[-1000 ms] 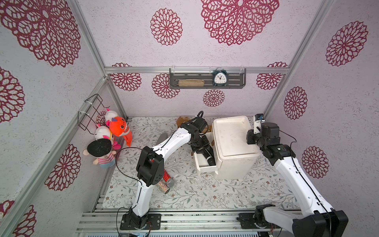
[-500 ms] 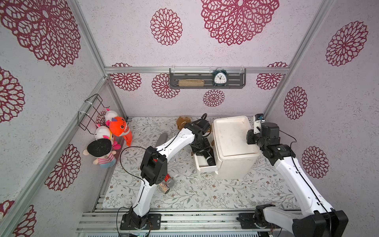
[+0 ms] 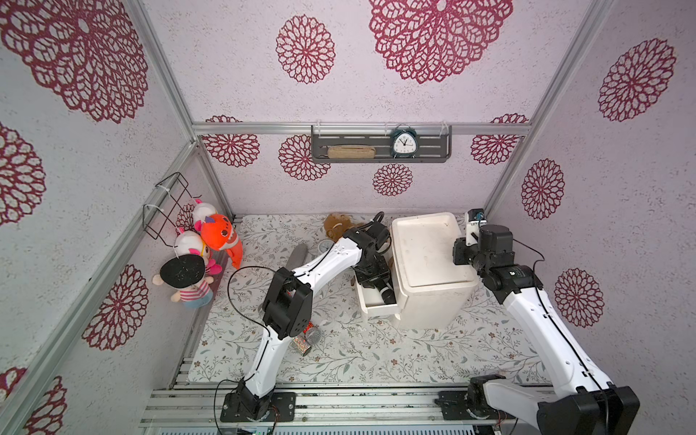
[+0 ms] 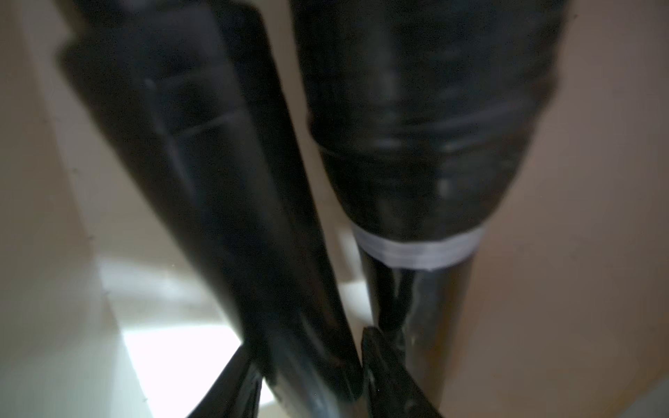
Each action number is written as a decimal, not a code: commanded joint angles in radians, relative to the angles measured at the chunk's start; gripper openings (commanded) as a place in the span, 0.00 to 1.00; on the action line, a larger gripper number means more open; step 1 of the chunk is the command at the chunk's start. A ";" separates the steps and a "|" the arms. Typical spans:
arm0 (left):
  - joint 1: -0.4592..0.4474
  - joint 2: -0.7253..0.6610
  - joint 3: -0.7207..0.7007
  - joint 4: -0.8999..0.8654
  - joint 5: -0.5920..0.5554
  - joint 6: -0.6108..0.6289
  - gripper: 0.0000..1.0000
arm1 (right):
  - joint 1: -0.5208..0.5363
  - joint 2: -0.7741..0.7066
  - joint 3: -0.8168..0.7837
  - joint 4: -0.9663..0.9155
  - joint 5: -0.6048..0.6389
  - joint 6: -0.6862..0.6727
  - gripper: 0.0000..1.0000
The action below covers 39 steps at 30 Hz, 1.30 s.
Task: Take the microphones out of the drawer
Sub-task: Pick up the microphone from the drawer.
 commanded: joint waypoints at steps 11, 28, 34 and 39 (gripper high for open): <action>-0.016 0.019 0.042 -0.044 -0.021 0.037 0.20 | 0.006 -0.044 0.011 0.108 0.062 -0.027 0.00; 0.005 -0.087 0.070 -0.021 -0.024 0.035 0.00 | 0.007 -0.079 -0.018 0.143 0.068 -0.040 0.00; 0.017 -0.126 0.061 0.022 -0.036 0.063 0.00 | 0.007 -0.083 -0.023 0.154 0.066 -0.038 0.00; 0.022 -0.160 0.045 0.053 -0.043 0.084 0.00 | 0.007 -0.084 -0.027 0.157 0.064 -0.034 0.00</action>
